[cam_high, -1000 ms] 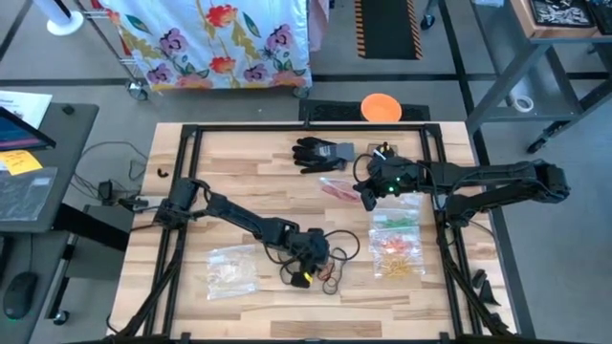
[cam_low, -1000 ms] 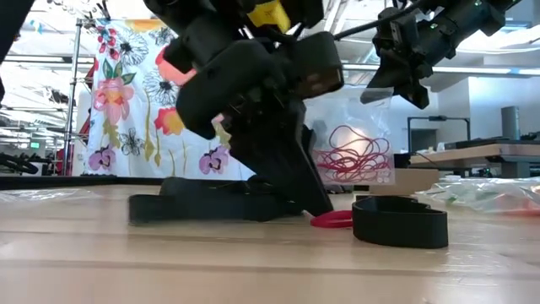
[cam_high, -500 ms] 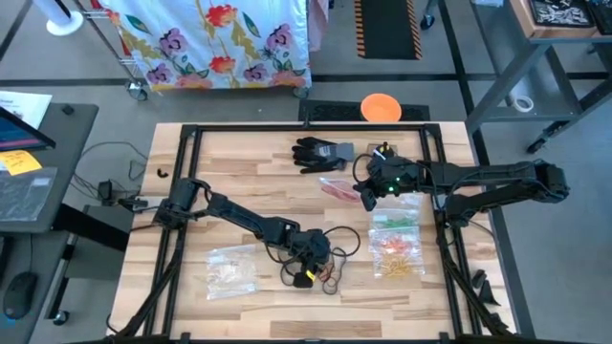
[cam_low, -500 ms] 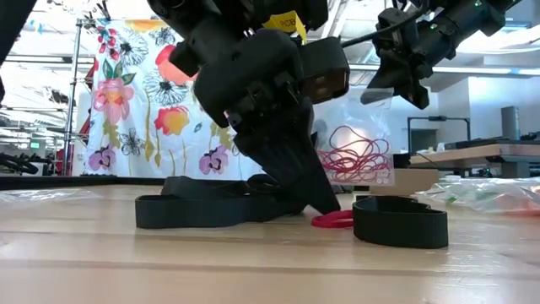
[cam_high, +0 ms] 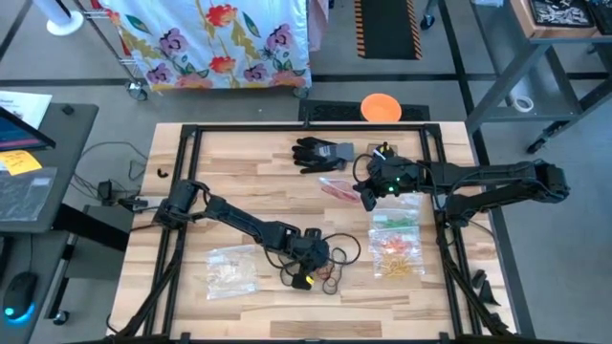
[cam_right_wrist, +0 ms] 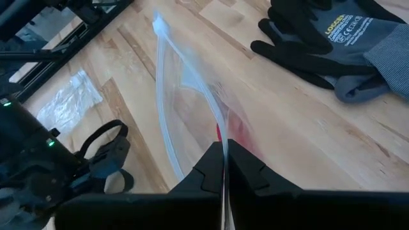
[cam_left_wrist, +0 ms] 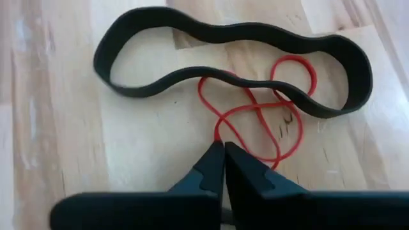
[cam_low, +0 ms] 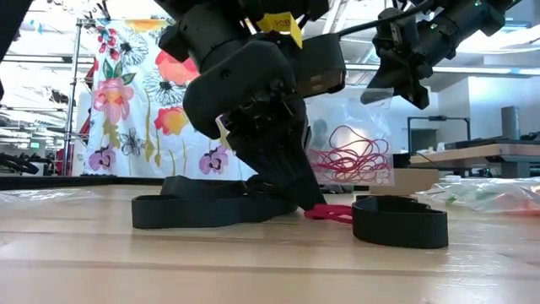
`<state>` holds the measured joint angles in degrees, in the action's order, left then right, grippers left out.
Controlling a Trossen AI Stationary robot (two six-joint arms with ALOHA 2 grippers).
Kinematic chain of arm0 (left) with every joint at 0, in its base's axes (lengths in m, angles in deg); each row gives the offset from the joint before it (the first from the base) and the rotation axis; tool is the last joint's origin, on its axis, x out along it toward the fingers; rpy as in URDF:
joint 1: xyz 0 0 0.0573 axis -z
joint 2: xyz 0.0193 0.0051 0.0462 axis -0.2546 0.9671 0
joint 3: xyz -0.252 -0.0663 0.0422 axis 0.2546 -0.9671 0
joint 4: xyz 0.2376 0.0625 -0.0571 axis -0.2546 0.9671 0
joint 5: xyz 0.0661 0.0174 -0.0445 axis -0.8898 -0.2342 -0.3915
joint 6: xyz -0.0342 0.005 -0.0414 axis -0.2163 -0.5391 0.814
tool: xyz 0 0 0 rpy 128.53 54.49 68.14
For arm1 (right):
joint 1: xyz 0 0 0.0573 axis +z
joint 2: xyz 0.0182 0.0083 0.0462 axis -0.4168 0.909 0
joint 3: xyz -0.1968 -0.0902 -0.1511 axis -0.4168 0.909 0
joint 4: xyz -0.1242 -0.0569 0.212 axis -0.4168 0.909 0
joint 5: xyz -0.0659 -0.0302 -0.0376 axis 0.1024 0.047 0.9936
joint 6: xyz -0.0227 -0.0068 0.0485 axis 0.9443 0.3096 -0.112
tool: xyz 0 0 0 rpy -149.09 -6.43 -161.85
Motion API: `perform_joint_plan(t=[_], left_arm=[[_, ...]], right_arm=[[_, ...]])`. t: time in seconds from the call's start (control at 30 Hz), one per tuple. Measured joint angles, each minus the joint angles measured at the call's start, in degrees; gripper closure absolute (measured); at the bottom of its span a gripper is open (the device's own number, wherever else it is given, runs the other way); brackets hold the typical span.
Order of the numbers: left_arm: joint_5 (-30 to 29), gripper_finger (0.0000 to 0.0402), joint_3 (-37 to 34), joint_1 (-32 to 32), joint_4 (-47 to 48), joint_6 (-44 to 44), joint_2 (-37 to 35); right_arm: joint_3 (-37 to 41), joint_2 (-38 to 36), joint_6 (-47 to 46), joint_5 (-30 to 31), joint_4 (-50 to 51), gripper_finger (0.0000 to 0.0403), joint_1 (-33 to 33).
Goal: Sort rubber bands
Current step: Put the red rubber band into the transparent zip bag
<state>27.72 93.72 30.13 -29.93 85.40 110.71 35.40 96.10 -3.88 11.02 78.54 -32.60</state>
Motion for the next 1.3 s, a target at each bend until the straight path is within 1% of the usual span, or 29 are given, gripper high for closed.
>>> perform_joint_plan(t=[0.17, 0.37, 0.47, 0.6, 0.67, 0.77, 0.9, 1.07, 1.17, 1.3], left_arm=[[-1.0, 0.0400, 5.1, 1.3, 6.9, -5.2, -1.2], [-3.9, 0.0401, 11.9, 3.9, 14.6, -9.5, -6.0], [-7.0, 0.0401, 12.8, 5.2, 17.1, -11.1, -8.9], [-12.5, 0.0401, 13.1, 6.4, 17.4, -12.6, -13.8], [-12.7, 0.0401, 13.1, 6.4, 17.9, -11.4, -15.3], [-11.1, 0.0401, 13.1, 6.0, 19.3, -10.1, -15.7], [-11.3, 0.0401, 11.7, 5.7, 19.3, -11.8, -13.6], [-12.1, 0.0395, 10.6, 5.2, 19.0, -14.1, -8.2], [-11.1, 0.0372, 10.6, 4.7, 18.6, -12.6, -4.3], [-10.7, 0.0330, 10.6, 3.5, 16.0, -12.3, 0.3]], right_arm=[[0.0, 0.0, 0.0, 0.0, 0.1, 0.0391, 0.0], [0.0, 0.0, 0.1, 0.0, 0.5, 0.0391, 0.0], [0.0, 0.0, 0.2, 0.0, 0.6, 0.0391, 0.0], [0.0, 0.0, 0.2, 0.0, 0.5, 0.0391, 0.0], [0.0, 0.0, 0.2, 0.0, 0.5, 0.0391, 0.0], [0.0, 0.0, 0.1, 0.0, 0.5, 0.0391, 0.0], [0.0, 0.0, 0.1, 0.0, 0.4, 0.0391, 0.0], [0.0, 0.0, 0.0, 0.0, 0.5, 0.0391, 0.0], [0.0, 0.0, 0.0, 0.0, 0.5, 0.0391, 0.0], [0.0, 0.0, 0.0, 0.0, 0.3, 0.0391, 0.0]])
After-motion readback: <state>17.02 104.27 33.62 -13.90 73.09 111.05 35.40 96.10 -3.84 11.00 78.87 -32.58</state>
